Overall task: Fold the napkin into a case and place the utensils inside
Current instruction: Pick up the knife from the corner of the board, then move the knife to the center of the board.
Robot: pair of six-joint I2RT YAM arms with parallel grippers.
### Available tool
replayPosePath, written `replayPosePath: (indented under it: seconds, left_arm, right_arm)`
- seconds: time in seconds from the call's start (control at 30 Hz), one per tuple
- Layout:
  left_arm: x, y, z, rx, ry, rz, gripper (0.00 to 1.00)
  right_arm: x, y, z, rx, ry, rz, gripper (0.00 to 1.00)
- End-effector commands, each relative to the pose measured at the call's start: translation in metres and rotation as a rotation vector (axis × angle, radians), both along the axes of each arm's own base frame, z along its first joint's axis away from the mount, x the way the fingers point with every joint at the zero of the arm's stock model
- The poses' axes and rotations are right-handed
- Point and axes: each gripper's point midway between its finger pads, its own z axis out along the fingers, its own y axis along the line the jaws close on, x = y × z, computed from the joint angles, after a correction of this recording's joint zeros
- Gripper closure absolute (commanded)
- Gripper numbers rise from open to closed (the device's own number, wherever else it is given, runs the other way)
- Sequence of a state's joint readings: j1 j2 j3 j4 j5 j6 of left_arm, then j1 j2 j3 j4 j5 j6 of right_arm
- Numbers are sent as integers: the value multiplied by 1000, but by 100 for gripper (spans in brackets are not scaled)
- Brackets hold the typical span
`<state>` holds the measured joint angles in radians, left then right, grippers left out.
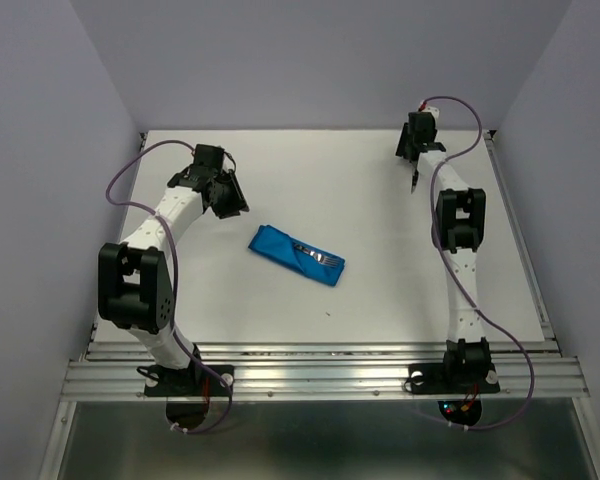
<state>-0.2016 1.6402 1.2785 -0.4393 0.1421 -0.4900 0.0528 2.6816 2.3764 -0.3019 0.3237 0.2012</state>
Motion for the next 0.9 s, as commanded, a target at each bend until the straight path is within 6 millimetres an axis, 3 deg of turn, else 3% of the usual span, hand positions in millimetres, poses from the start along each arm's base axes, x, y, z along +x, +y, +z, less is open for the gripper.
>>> replayPosePath:
  seconds: [0.0,0.03,0.07,0.13,0.17,0.2,0.23,0.37,0.4,0.43,0.47,0.5,0.53,0.6,0.63,0.67,0.87]
  left_arm:
    - [12,0,21,11,-56,-10,59]
    - [13,0,21,10,-56,-11,60]
    - [14,-2,20,4,-55,-13,60]
    - [13,-2,19,0,-49,-14,60]
    - [12,-2,18,0,-44,-14,60]
    - [10,-1,17,8,-41,-10,60]
    - [8,1,16,13,-37,-8,60]
    - [3,1,18,6,-46,-1,59]
    - [3,1,18,1,-48,-1,59]
    - [2,0,19,-4,-47,1,59]
    - [2,-1,22,-11,-56,-2,59]
    - [2,-1,22,-14,-57,-1,59]
    - [1,-1,24,-14,-60,-1,59]
    - [1,-1,28,-15,-71,-4,59]
    - [-2,0,27,-13,-68,-5,59]
    - [-2,0,29,-13,-72,-6,59]
    - [-10,-2,37,-27,-93,-21,59]
  right_arm:
    - [6,3,0,25,-19,33,48]
    - [4,4,0,30,-16,38,56]
    - [-4,4,-12,32,14,42,60]
    - [-8,6,-10,40,17,53,70]
    - [-11,7,3,44,2,58,79]
    - [-20,8,-8,46,33,67,83]
    - [-24,12,-7,58,40,88,89]
    - [-53,30,0,94,86,208,94]
    - [-57,38,27,89,43,237,94]
    - [-81,41,4,99,109,262,94]
    - [-89,50,28,85,78,296,94]
    - [-100,50,26,85,94,310,94]
    - [-127,59,5,99,162,340,93]
    - [-155,67,1,118,202,364,93]
    - [-169,78,19,146,181,405,93]
    - [-198,76,-2,162,247,399,92]
    - [-289,89,-3,224,293,387,91]
